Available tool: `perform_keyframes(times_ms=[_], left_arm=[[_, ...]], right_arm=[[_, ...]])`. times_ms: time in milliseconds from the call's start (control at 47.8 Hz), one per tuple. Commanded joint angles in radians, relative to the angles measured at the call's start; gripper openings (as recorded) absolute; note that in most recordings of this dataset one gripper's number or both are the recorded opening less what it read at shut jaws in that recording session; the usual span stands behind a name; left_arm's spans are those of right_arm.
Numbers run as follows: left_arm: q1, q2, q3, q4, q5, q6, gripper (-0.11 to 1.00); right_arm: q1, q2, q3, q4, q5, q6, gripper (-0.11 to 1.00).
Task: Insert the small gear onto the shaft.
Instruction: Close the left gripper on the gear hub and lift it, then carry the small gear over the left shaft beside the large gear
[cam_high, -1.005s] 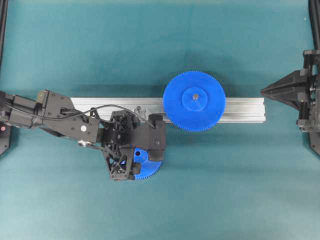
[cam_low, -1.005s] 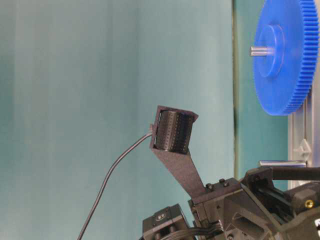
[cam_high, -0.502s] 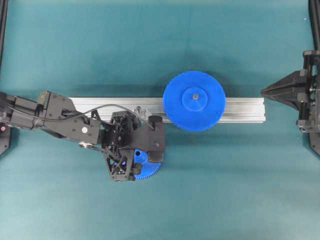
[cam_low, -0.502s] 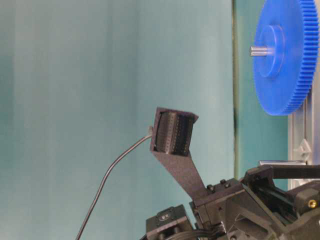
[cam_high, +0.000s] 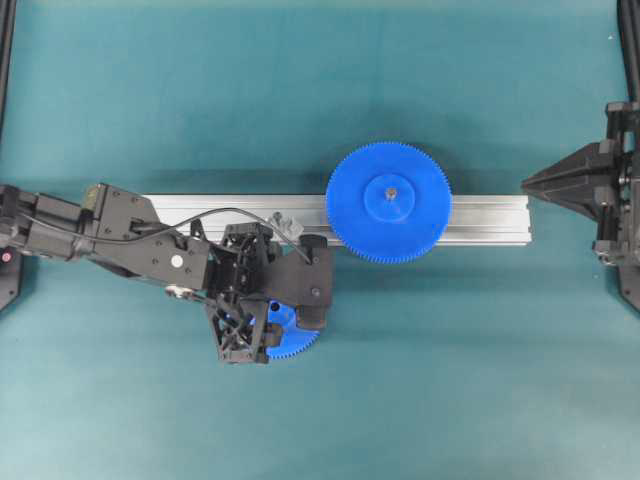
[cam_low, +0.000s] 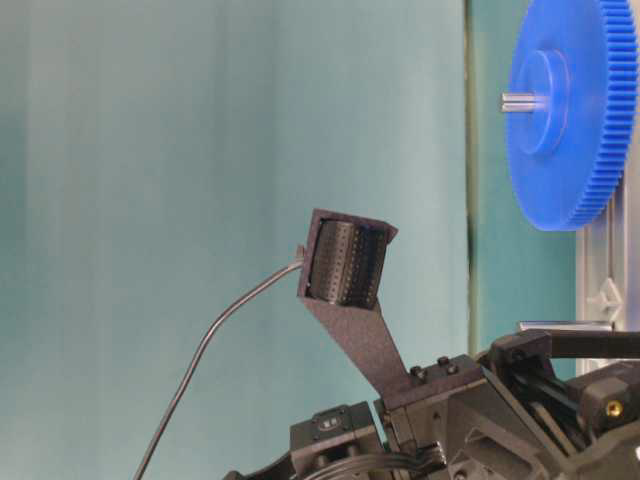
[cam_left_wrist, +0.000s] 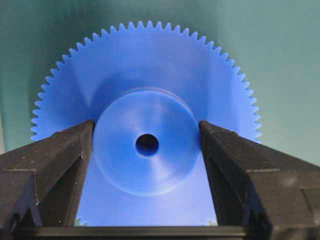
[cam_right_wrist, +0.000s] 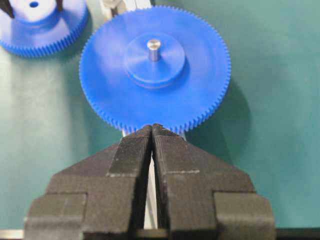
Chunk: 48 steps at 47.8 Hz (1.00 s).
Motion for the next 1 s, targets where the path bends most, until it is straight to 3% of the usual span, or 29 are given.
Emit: perform_keyframes(times_ms=[0,398,984], left_arm=[[0.005,-0.020,-0.015,0.000,0.003,-0.002,0.71],[0.005,-0.075,-0.058,0.000,0.021,-0.003,0.71],[0.015,-0.207,-0.110,0.003,0.175,0.000,0.71]], right_arm=[[-0.003,0.002,-0.005,0.002,-0.015,0.009,0.11],[-0.003,-0.014,0.008,0.002,-0.020,0.009,0.11],[-0.009,-0.029,0.025,-0.002,-0.037,0.009,0.11]])
